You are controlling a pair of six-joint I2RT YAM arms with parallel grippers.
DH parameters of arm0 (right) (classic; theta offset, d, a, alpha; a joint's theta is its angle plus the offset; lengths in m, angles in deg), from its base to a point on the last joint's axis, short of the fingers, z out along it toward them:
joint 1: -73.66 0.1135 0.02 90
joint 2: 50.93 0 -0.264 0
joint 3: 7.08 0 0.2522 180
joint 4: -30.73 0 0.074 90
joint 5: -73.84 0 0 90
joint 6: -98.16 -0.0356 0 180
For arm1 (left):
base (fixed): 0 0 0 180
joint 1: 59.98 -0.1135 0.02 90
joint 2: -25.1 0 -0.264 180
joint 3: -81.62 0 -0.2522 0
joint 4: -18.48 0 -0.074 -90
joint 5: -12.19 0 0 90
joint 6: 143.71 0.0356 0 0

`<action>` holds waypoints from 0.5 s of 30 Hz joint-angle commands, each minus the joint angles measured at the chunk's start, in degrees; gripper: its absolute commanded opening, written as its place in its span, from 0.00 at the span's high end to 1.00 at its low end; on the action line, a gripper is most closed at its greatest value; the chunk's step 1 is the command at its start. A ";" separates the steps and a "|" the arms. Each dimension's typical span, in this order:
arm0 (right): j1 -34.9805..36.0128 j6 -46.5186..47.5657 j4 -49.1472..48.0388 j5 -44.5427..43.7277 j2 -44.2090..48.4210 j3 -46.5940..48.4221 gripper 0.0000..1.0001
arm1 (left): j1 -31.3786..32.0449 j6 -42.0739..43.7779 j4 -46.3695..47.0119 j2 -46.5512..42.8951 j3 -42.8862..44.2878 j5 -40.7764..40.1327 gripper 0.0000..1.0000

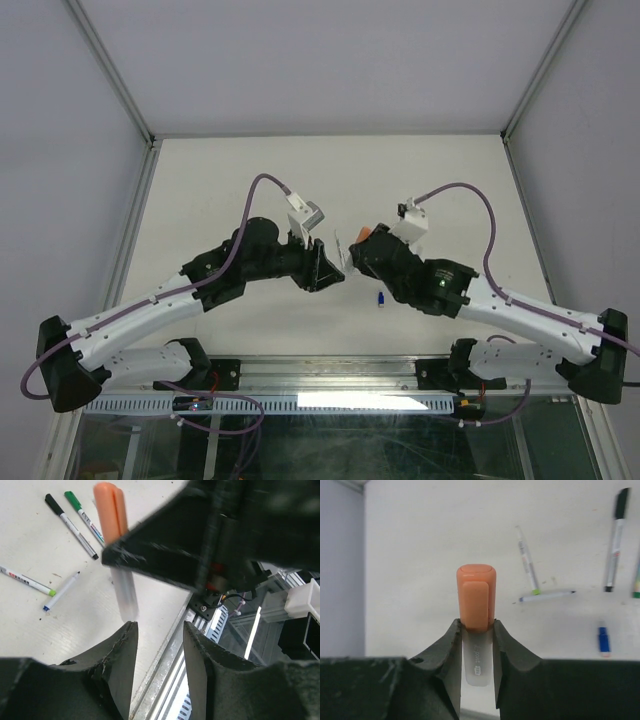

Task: Insert the pens into the pen caps
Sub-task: Place the pen at the center of the board.

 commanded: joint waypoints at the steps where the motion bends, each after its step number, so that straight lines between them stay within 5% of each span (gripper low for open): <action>1: -10.67 5.05 8.05 7.62 -3.20 1.01 0.96 | -1.88 1.09 0.22 -2.58 0.51 -1.91 0.58; 9: -36.10 14.67 10.70 21.24 -5.92 -6.45 0.97 | -10.69 0.83 -3.16 -4.43 -0.68 1.27 0.54; 15: -48.69 22.52 11.90 24.57 -10.69 -7.77 0.97 | -11.53 0.23 -4.46 -4.62 -1.29 1.12 0.52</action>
